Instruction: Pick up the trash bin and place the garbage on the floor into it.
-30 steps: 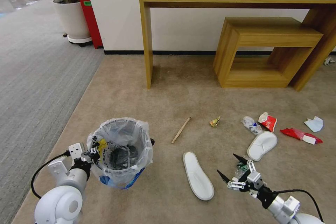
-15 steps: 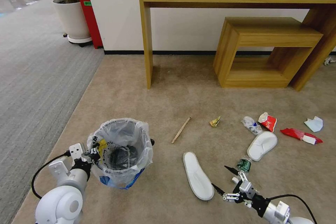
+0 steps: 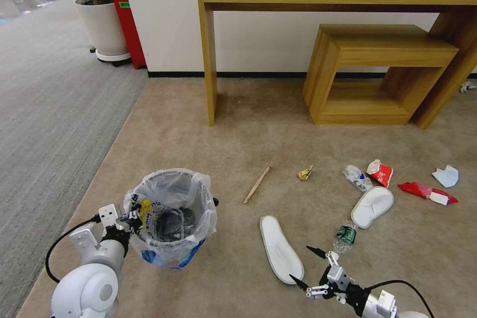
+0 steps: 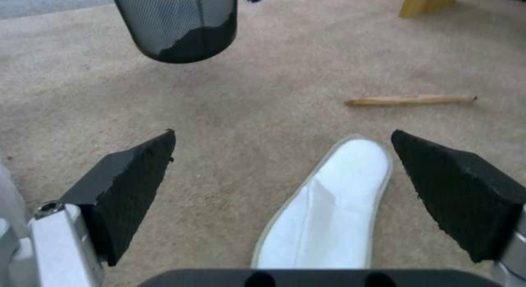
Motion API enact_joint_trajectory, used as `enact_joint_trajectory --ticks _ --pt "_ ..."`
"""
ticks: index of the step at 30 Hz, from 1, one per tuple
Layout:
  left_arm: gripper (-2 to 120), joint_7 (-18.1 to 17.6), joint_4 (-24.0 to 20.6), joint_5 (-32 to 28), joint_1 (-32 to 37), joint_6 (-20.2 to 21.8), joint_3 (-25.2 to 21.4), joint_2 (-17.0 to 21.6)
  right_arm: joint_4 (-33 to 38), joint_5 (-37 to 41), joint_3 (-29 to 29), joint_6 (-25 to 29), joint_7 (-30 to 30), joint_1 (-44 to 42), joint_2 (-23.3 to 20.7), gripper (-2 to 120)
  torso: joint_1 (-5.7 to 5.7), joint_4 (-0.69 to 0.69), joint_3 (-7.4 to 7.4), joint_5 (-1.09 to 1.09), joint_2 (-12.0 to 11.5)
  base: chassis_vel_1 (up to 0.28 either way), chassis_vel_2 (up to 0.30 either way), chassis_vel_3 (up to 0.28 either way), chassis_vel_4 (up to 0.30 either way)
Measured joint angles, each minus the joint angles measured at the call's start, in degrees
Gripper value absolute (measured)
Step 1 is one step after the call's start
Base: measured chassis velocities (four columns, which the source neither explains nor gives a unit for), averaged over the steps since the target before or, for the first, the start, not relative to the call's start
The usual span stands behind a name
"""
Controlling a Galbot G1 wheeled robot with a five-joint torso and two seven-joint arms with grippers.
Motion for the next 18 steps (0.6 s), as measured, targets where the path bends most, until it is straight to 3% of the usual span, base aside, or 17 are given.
enact_joint_trajectory --ticks 9,18 --pt "3 0.0 0.2 0.4 0.0 0.0 0.1 -0.6 -1.0 0.7 -4.0 -1.5 6.2 0.0 -1.3 100 0.00 0.00 0.00 0.00 0.0 0.000 0.000 0.000 0.000" --pt "3 0.0 0.2 0.5 0.0 0.1 -0.1 -0.7 -1.9 1.2 -5.8 -2.5 8.5 0.8 -3.2 100 0.00 0.00 0.00 0.00 0.0 0.000 0.000 0.000 0.000"
